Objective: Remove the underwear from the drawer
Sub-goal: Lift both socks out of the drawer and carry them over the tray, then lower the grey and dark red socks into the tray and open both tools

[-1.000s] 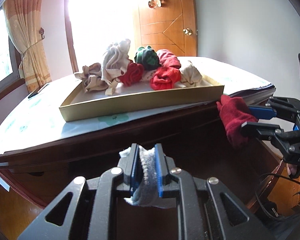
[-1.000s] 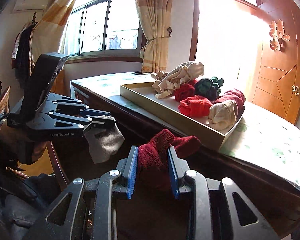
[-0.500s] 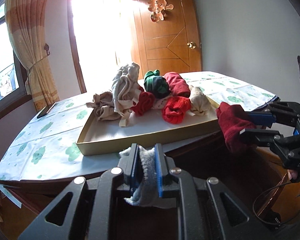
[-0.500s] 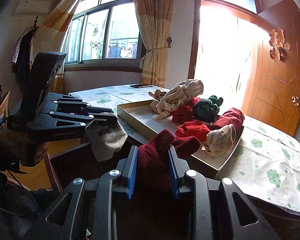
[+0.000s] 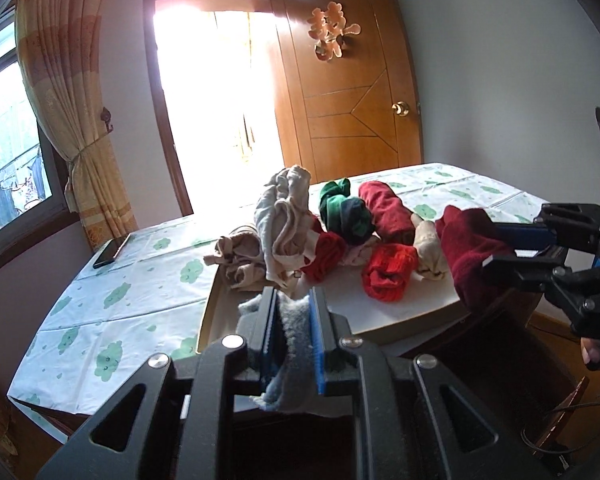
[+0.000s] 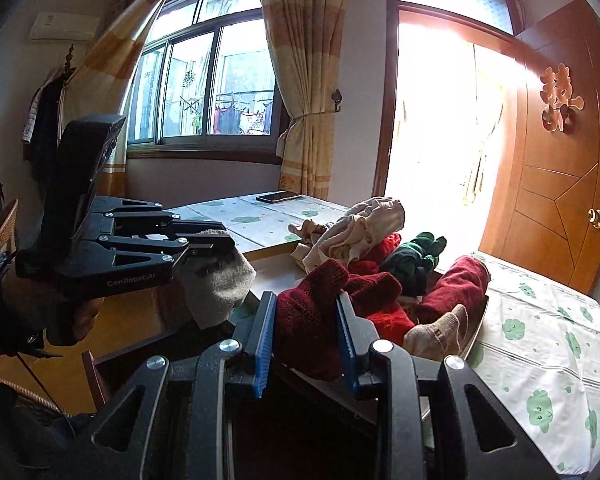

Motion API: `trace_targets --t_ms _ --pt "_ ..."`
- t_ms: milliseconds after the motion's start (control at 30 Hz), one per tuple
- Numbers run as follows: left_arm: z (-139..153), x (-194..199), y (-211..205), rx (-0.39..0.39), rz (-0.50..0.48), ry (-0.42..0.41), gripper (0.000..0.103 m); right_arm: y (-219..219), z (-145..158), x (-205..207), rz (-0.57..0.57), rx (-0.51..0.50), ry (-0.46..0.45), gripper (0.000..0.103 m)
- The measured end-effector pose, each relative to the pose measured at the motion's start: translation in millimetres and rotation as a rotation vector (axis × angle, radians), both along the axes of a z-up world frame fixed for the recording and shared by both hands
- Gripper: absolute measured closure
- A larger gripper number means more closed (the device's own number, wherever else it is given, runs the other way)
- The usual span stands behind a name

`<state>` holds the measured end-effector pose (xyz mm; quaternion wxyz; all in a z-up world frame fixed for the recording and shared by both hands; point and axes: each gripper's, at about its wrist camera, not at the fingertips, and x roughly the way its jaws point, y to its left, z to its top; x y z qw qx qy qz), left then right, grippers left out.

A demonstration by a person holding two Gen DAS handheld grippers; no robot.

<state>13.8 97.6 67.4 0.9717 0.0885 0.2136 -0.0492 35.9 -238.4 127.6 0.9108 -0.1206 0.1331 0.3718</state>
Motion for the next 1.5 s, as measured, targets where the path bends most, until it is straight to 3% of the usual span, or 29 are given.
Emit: trace_targets --t_ms 400,833,1500 --pt "25 38 8 0.051 0.043 -0.036 0.089 20 7 32 -0.014 0.010 0.023 0.072" --pt "-1 83 17 0.071 0.089 0.037 0.089 45 3 76 -0.032 -0.001 0.089 0.072" --pt "-30 112 26 0.072 0.124 0.112 0.089 84 -22 112 -0.050 -0.065 0.170 0.072"
